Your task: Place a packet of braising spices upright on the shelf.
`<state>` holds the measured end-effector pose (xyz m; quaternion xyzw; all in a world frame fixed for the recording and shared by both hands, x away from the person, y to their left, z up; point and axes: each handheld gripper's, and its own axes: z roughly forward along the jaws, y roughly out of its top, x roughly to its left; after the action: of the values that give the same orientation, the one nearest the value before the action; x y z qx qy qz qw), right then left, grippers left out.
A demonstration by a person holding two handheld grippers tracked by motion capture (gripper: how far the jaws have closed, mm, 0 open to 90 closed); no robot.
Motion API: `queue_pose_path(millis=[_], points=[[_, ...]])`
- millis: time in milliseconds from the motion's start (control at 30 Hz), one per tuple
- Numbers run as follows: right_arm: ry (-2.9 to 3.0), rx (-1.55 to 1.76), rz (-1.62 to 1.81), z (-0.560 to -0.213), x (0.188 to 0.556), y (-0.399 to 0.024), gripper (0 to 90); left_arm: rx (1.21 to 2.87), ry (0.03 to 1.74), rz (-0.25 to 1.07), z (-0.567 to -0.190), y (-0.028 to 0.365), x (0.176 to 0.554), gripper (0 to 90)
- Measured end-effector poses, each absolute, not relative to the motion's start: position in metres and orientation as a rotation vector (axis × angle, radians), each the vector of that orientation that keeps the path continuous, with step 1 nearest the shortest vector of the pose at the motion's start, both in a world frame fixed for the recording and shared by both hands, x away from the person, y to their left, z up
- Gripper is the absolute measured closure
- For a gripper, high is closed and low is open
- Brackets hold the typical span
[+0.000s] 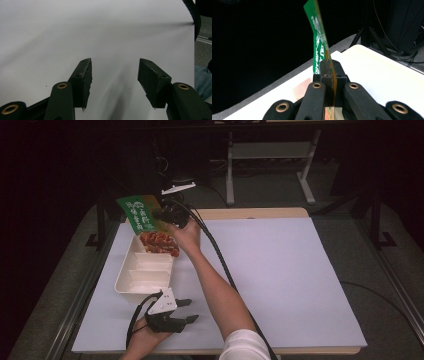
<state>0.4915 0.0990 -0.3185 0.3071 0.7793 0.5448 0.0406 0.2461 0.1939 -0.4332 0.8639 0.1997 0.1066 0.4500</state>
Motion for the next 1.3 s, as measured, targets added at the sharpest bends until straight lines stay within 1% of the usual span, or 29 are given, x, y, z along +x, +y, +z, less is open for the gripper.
queue_pose_path(millis=[167, 633, 833, 1033, 1300], points=[[2.353, 1.022, 1.694, -0.324, 0.494, 0.097, 89.9, 2.138, 0.491, 0.264, -0.434, 0.194, 0.246, 44.3], [2.354, 1.008, 1.807, -0.314, 0.48, 0.104, 90.0, 2.144, 0.482, 0.265, -0.433, 0.193, 0.246, 43.8], [2.325, 1.086, 1.86, -0.32, 0.481, 0.104, 89.9, 2.148, 0.479, 0.266, -0.434, 0.192, 0.246, 43.3], [2.338, 1.056, 1.79, -0.327, 0.484, 0.099, 88.5, 2.144, 0.478, 0.263, -0.434, 0.192, 0.245, 43.0], [2.443, 0.968, 1.644, -0.328, 0.489, 0.096, 81.9, 2.147, 0.477, 0.262, -0.433, 0.191, 0.245, 42.9]])
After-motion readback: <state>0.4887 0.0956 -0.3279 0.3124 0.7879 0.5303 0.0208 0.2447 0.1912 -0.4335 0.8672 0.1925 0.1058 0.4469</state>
